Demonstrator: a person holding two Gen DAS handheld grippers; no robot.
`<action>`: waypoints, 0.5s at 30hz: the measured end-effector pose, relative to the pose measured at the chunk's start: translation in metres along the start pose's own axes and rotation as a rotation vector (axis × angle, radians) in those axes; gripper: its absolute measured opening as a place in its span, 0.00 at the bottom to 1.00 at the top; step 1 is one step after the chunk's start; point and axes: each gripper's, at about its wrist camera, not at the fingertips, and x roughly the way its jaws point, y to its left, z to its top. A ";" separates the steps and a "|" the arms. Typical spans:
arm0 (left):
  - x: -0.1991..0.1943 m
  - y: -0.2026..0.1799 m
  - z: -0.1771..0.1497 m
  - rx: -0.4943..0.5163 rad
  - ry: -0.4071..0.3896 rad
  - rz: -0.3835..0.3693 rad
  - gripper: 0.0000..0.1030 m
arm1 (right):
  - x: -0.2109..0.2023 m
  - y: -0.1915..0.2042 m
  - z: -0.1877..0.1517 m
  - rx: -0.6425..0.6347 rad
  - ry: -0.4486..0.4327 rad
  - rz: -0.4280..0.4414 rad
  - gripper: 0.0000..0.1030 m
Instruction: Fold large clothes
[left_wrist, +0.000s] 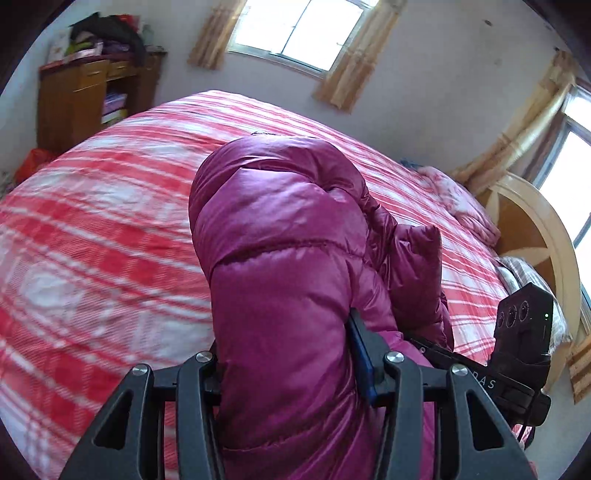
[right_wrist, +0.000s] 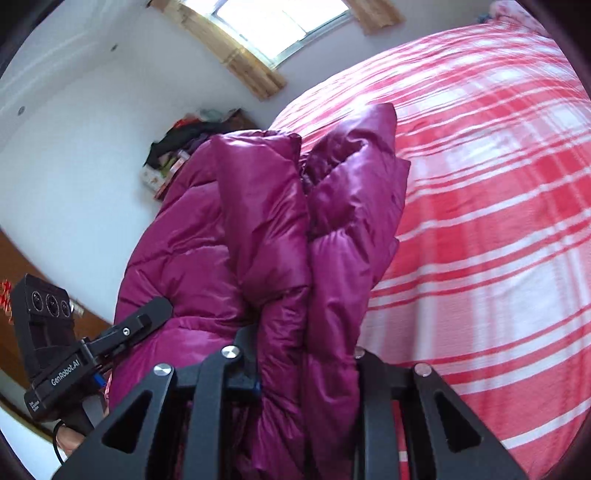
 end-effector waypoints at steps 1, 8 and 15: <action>-0.012 0.015 -0.001 -0.030 -0.011 0.019 0.48 | 0.011 0.014 -0.001 -0.025 0.017 0.016 0.25; -0.082 0.092 0.000 -0.145 -0.127 0.194 0.49 | 0.090 0.112 0.001 -0.185 0.101 0.161 0.25; -0.127 0.169 0.002 -0.247 -0.209 0.374 0.49 | 0.182 0.188 -0.003 -0.258 0.177 0.283 0.25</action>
